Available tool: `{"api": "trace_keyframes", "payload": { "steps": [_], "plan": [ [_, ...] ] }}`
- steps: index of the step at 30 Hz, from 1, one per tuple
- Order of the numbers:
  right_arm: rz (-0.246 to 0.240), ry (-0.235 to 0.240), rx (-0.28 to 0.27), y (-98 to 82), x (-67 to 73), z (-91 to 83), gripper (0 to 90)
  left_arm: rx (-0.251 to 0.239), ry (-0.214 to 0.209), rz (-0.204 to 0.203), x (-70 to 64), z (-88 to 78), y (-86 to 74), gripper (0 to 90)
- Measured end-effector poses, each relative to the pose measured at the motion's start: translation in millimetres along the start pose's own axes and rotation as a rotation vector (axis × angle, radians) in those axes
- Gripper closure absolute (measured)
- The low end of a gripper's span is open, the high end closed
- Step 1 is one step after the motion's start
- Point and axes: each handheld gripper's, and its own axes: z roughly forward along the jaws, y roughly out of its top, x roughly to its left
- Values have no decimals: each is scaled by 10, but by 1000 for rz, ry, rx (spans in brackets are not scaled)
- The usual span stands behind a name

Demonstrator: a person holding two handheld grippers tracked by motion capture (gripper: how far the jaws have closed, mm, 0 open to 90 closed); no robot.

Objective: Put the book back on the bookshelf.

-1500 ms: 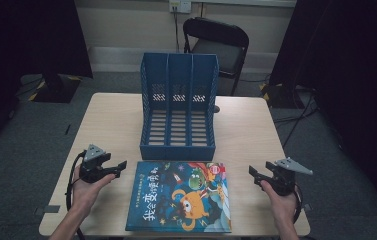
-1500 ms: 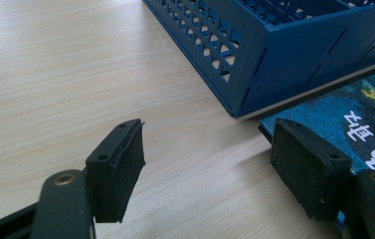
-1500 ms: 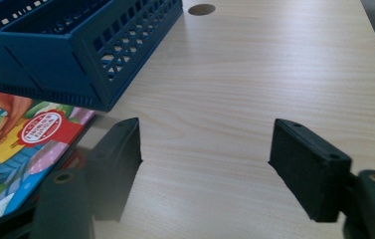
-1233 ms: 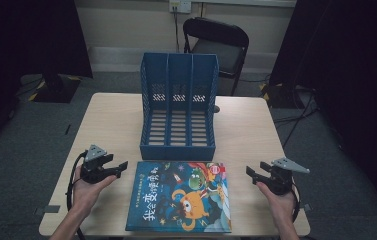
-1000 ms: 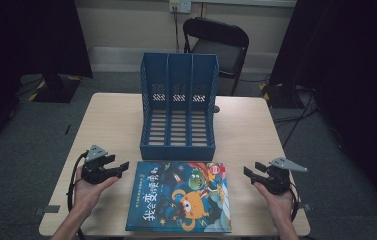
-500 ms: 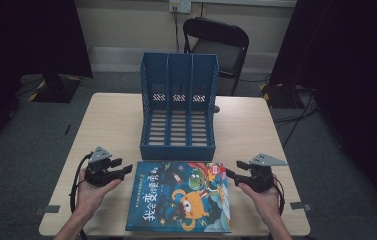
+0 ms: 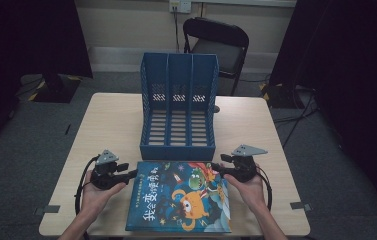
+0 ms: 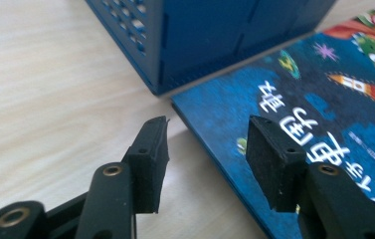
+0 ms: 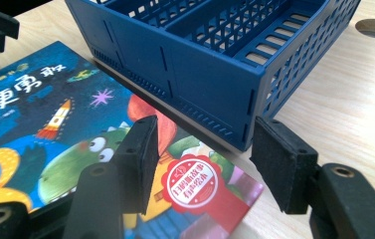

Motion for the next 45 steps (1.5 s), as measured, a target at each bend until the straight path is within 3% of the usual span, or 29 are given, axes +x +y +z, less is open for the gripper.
{"api": "trace_keyframes", "payload": {
  "steps": [2,3,8,12,18,21,22,23,25,29,41,45],
  "plan": [
    [4,6,7,-26,2,35,432,15,-21,-2,-3,31,-15,488],
    [-18,-11,22,-28,6,58,416,24,-26,3,-9,59,-20,485],
    [2,-10,8,-26,-62,83,375,44,-3,19,2,82,-27,466],
    [30,11,35,-63,-112,155,346,48,-38,-14,39,98,-39,514],
    [-2,29,75,-74,-74,192,366,47,-59,-28,21,121,-38,544],
    [-22,17,82,-69,-26,192,374,38,-110,-56,14,145,-59,558],
    [-22,17,82,-69,-26,192,374,38,-110,-56,14,145,-59,573],
    [-27,11,83,-65,-15,184,376,38,-121,-54,0,151,-61,573],
    [-47,-7,93,-76,24,155,387,35,-103,-30,-40,159,-49,574],
    [-64,-20,98,-108,52,118,391,30,-107,-27,-37,182,-39,573],
    [-64,-32,112,-242,163,-93,399,35,-125,-25,-53,249,13,585],
    [-66,-39,111,-280,204,-147,402,61,-117,-1,-133,184,-12,561]
  ]
}}
